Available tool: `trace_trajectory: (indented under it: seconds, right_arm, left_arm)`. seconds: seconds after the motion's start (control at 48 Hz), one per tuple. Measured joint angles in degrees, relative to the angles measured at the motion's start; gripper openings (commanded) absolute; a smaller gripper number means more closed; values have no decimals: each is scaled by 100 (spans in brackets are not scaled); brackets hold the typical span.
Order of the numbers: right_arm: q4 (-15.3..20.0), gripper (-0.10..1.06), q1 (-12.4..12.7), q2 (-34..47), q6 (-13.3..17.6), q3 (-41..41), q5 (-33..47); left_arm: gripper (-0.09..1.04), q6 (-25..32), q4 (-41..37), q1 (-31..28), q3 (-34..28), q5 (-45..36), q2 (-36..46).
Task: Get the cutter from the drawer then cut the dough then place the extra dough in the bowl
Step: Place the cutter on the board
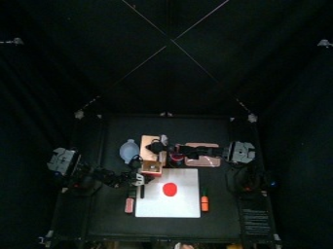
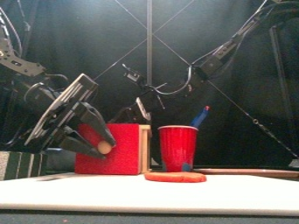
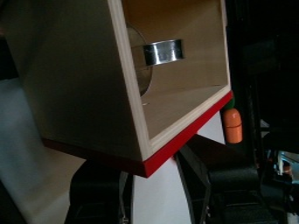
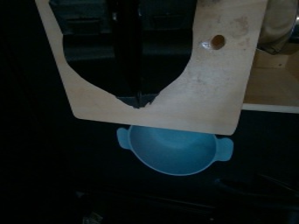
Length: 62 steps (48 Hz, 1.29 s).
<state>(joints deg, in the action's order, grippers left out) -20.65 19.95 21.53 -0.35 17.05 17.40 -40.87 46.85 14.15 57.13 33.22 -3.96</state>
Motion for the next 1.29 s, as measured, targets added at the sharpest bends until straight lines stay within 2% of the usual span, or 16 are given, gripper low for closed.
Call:
trace_trajectory:
  seconds: [0.479,0.604,0.896,1.292]
  right_arm:
    - [-9,-7,0,0,-9,9,0]
    - [-9,-7,0,0,0,9,-9]
    - [-9,-7,9,0,-9,9,0]
    - [-9,-7,0,0,0,9,0]
  left_arm:
    - [70,0,-62,132,0,-62,0]
    - [73,44,-211,123,-9,-70,0]
    - [89,79,-352,79,-35,-35,0]
    - [90,70,-562,185,211,-149,396]
